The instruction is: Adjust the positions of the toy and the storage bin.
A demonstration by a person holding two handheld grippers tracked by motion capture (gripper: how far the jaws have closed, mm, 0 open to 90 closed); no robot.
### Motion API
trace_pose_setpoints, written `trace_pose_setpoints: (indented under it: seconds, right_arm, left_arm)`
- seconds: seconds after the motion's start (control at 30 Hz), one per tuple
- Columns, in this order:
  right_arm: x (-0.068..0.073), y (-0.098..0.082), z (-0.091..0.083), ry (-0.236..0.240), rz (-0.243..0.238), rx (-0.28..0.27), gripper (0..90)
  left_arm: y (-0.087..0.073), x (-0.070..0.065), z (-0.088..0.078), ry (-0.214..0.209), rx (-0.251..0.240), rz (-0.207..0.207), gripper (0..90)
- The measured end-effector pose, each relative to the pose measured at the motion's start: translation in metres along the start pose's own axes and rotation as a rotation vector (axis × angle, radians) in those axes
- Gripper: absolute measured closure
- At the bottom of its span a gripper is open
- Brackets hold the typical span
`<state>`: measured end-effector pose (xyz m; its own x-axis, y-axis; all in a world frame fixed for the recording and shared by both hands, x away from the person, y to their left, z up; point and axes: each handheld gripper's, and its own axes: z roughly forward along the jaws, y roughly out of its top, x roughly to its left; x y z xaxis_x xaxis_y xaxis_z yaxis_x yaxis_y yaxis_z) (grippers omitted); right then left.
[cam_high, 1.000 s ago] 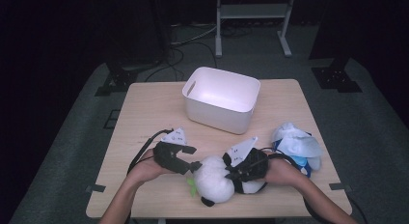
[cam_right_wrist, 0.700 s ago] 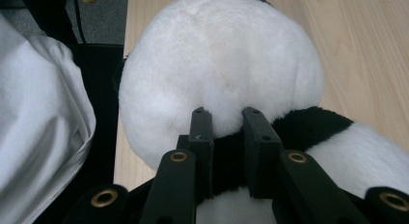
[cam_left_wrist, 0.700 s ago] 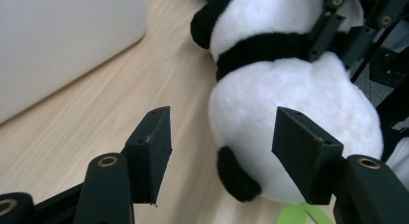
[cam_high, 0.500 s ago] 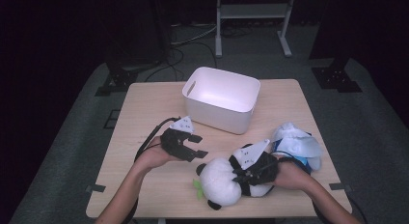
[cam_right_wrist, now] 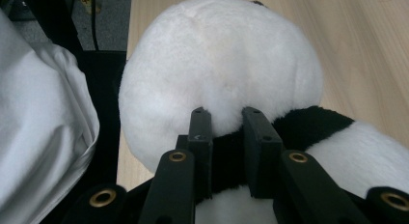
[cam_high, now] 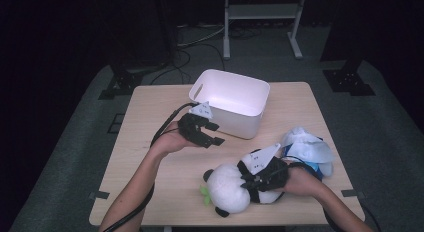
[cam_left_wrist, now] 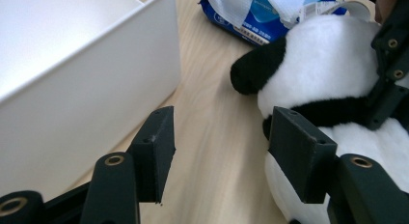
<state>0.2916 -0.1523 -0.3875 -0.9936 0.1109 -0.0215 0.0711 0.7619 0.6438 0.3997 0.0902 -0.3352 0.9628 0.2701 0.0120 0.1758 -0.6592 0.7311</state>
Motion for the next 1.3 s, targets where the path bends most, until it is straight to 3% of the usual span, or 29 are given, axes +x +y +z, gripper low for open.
trace_pose_setpoints:
  seconds: [0.27,0.4,0.77,1.3]
  right_arm:
    - [-0.002,-0.001,0.001,0.003,0.007,-0.01,74.0]
    - [-0.002,0.0,0.001,0.003,0.007,-0.01,73.9]
    - [-0.004,-0.001,0.001,0.005,0.01,-0.015,73.4]
    - [-0.003,-0.002,0.001,0.004,0.018,-0.026,72.8]
  left_arm:
    - [0.019,0.017,0.008,-0.024,0.01,0.03,45.2]
    - [0.029,0.028,0.013,-0.013,0.024,0.051,46.4]
    - [0.051,0.057,0.024,0.005,0.037,0.051,52.3]
    - [0.048,0.077,0.038,0.024,0.132,0.046,65.3]
